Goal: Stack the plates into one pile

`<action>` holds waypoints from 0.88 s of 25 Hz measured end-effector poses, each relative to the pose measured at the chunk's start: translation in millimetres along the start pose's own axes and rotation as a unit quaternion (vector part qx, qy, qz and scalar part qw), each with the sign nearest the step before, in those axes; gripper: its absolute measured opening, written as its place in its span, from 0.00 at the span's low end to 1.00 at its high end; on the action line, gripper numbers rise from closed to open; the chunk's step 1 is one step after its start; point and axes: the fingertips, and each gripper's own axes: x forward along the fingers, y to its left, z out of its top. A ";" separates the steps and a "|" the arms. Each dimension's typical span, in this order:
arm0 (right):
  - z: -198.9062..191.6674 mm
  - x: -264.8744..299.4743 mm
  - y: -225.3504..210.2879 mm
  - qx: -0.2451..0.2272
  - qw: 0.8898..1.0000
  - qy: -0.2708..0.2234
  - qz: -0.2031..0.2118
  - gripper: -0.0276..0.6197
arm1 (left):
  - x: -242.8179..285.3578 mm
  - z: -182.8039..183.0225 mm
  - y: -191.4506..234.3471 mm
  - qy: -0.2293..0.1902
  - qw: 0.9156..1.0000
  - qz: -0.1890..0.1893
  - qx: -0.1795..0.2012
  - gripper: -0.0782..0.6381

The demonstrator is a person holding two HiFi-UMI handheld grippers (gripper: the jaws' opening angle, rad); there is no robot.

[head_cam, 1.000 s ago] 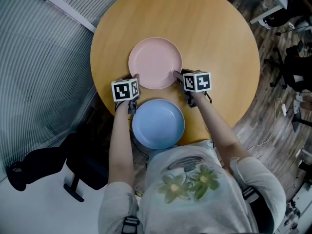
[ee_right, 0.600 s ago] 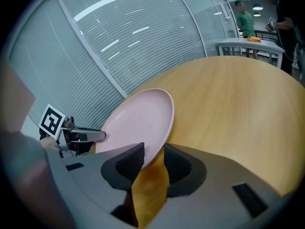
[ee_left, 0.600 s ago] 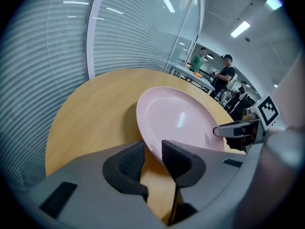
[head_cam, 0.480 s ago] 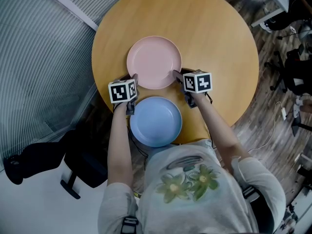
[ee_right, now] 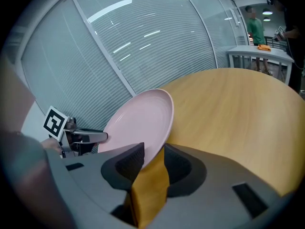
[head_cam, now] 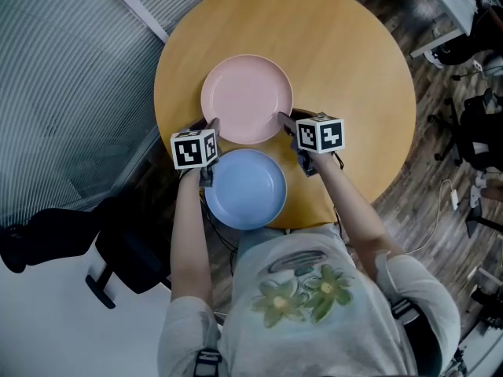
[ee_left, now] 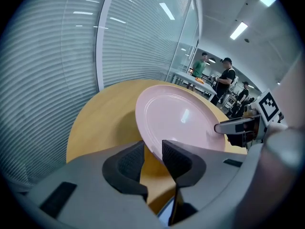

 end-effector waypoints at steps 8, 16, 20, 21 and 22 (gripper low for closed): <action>0.4 -28.7 33.1 -0.029 0.999 -0.004 0.029 0.27 | -51.1 -9.5 -7.4 -0.026 0.999 0.025 -0.015 0.29; -7.1 -59.7 53.4 -0.065 0.996 0.002 0.064 0.27 | -96.2 -28.9 -27.7 -0.049 0.996 0.060 -0.036 0.29; -11.4 -82.2 60.9 -0.088 0.992 0.008 0.086 0.27 | -122.4 -40.5 -46.9 -0.063 0.993 0.080 -0.052 0.29; -12.8 -87.0 63.0 -0.093 0.991 0.010 0.092 0.27 | -129.5 -43.1 -51.5 -0.068 0.992 0.084 -0.057 0.29; -14.9 -91.0 65.6 -0.097 0.990 0.013 0.099 0.27 | -136.6 -46.2 -55.3 -0.073 0.991 0.087 -0.063 0.29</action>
